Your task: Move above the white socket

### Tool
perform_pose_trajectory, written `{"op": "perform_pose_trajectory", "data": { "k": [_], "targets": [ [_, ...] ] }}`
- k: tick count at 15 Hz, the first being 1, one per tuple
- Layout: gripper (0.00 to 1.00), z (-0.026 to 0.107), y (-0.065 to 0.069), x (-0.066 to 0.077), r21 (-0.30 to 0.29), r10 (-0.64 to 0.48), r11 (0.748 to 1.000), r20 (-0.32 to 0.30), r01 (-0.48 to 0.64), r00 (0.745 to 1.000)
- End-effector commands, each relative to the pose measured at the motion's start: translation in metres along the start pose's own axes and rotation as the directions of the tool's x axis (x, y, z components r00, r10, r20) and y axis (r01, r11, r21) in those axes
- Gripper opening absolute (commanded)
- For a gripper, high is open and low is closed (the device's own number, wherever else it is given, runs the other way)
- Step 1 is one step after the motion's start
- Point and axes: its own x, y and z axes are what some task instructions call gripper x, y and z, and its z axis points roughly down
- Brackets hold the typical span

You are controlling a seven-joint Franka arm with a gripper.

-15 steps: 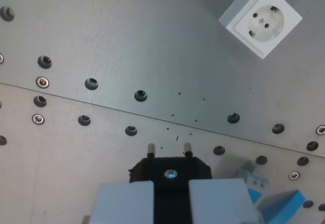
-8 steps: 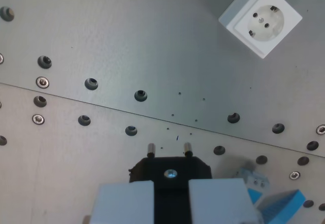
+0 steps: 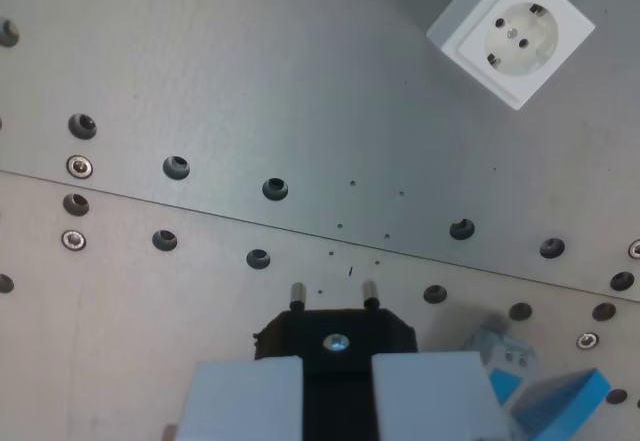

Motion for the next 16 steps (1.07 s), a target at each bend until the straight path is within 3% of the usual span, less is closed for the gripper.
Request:
{"op": "perform_pose_trajectory", "data": {
  "k": [1,8,16],
  "targets": [
    [0.00,0.011,0.005,0.001,-0.007,0.100,0.995,-0.046,-0.100,0.994],
    [0.00,0.035,0.018,0.001,-0.010,0.211,0.977,-0.080,-0.212,0.974],
    [0.00,0.069,0.038,0.001,0.004,0.352,0.936,-0.080,-0.353,0.933]
  ]
}}
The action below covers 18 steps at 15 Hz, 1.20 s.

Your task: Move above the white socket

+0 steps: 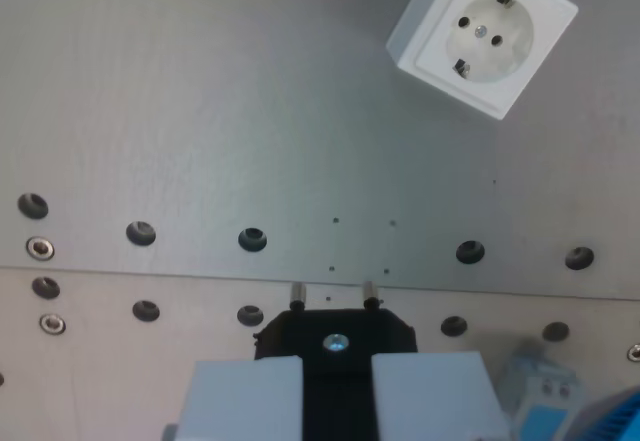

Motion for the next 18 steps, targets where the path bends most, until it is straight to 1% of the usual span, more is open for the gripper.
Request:
{"op": "perform_pose_trajectory", "data": {
  "k": [1,9,15,18],
  "targets": [
    [0.00,0.015,0.007,0.000,0.000,0.198,0.980,-0.091,-0.199,0.976],
    [0.00,0.052,0.029,0.007,0.008,0.327,0.945,-0.087,-0.327,0.941],
    [0.00,0.080,0.044,0.012,0.015,0.399,0.917,-0.092,-0.400,0.912],
    [0.00,0.092,0.052,0.014,0.018,0.422,0.907,-0.091,-0.422,0.902]
  ]
}}
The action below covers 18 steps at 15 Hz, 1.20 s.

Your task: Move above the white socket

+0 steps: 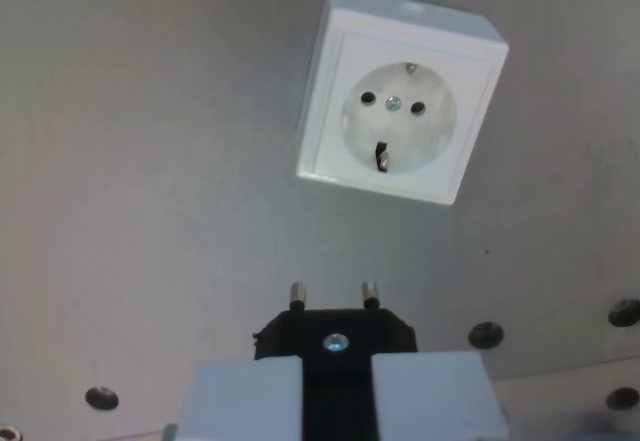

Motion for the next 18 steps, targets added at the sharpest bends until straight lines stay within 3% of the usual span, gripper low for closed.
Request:
{"op": "perform_pose_trajectory", "data": {
  "k": [1,10,18],
  "targets": [
    [0.00,0.013,0.006,0.002,0.009,0.175,0.985,-0.085,-0.175,0.981],
    [0.00,0.039,0.018,0.013,0.015,0.214,0.977,-0.062,-0.213,0.975],
    [0.00,0.050,0.023,0.020,0.012,0.195,0.981,-0.040,-0.195,0.980]
  ]
}}
